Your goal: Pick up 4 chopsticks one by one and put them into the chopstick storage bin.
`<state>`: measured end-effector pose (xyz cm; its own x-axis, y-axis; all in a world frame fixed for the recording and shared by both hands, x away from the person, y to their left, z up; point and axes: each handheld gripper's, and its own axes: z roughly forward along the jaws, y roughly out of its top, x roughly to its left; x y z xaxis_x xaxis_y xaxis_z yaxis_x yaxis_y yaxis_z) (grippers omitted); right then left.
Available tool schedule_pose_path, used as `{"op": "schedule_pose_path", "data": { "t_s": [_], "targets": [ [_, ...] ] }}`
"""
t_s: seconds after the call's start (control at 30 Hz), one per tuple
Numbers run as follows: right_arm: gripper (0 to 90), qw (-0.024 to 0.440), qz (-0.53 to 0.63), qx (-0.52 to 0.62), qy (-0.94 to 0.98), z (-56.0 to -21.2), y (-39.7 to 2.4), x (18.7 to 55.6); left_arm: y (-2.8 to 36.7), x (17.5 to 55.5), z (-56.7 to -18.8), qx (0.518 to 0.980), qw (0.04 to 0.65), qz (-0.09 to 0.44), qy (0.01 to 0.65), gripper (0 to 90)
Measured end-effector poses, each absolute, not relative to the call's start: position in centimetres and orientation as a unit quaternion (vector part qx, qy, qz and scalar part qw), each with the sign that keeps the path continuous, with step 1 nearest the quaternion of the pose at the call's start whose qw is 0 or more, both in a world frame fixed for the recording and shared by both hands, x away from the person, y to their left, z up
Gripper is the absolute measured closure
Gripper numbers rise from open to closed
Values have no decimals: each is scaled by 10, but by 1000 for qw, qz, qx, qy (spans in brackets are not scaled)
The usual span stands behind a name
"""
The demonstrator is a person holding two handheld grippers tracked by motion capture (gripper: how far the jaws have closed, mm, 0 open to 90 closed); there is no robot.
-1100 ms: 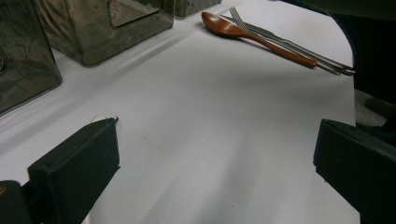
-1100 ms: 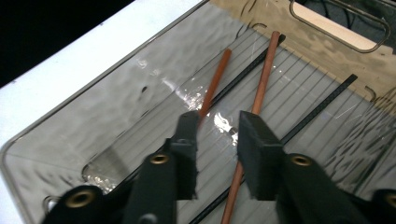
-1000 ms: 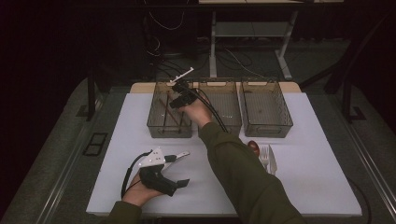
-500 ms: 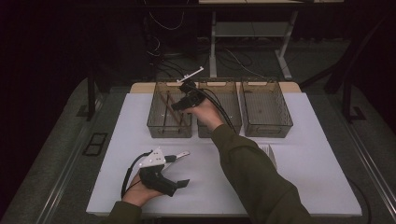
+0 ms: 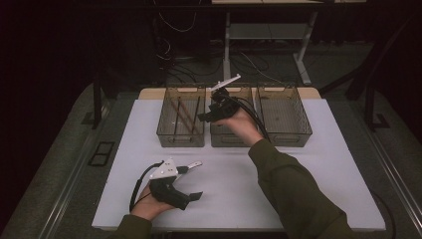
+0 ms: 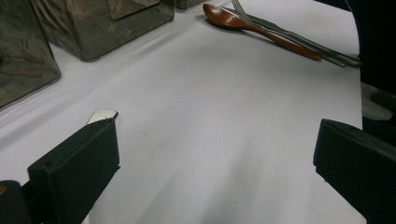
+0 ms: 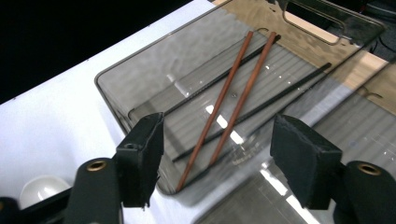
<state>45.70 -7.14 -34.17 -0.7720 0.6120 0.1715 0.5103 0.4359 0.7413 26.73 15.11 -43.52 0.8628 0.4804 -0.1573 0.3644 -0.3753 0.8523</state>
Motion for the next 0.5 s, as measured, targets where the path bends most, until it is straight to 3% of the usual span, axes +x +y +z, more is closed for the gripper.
{"op": "schedule_pose_path", "data": {
  "t_s": [0.5],
  "targets": [
    [329, 64, 441, 327, 833, -341, -132, 428, 151, 268, -436, 826, 497, 59, 261, 0]
  ]
}}
